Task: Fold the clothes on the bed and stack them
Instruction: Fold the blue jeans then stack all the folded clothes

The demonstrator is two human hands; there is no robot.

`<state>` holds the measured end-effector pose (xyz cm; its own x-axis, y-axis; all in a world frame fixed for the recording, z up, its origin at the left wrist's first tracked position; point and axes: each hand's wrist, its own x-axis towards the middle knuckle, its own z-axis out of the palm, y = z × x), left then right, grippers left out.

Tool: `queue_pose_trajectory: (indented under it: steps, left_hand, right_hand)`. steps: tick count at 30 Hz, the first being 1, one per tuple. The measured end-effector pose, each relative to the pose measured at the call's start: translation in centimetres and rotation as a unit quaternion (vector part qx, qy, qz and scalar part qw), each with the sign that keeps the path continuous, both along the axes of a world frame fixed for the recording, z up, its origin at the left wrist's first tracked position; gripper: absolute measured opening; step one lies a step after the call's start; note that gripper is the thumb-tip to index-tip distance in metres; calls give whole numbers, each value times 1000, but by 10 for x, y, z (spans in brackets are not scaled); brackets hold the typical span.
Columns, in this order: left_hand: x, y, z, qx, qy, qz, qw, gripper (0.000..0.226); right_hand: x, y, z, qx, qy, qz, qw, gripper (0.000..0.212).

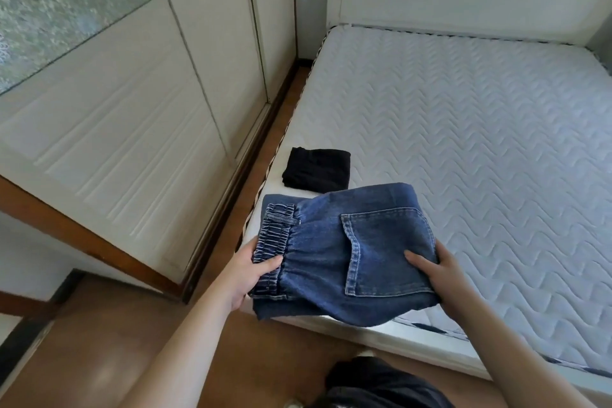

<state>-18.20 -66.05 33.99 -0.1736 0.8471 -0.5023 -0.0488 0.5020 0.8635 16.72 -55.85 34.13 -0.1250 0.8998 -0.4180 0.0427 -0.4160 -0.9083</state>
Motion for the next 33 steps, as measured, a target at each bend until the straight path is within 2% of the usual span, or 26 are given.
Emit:
queue_pose_trajectory:
  steps: [7,10,15,19,26,33]
  left_hand:
    - [0,91,-17,-22,11,-21,999,43]
    - [2,136,-22,-25,11,-22,999,41]
    - [9,215,-45,-49,17,-27,998,49]
    - [25,292,-81,-54,39,-53,996,50]
    - [61,449,-178,-32,87,-142,986,57]
    - [103,540,-284,-14,53,-176,983,50]
  right_hand:
    - [2,61,-24,-21,12,-37,999,29]
    - [-1,100,-35,-39,18,-52,998,31]
    - [4,176,-60,-56,8,-70,996,35]
    - [15,245,-86,-59,-32,-90,994,29]
    - [36,341,-178,-79,-88,-183,976,33]
    - [63,396,-272,-92,-100,-272,953,29]
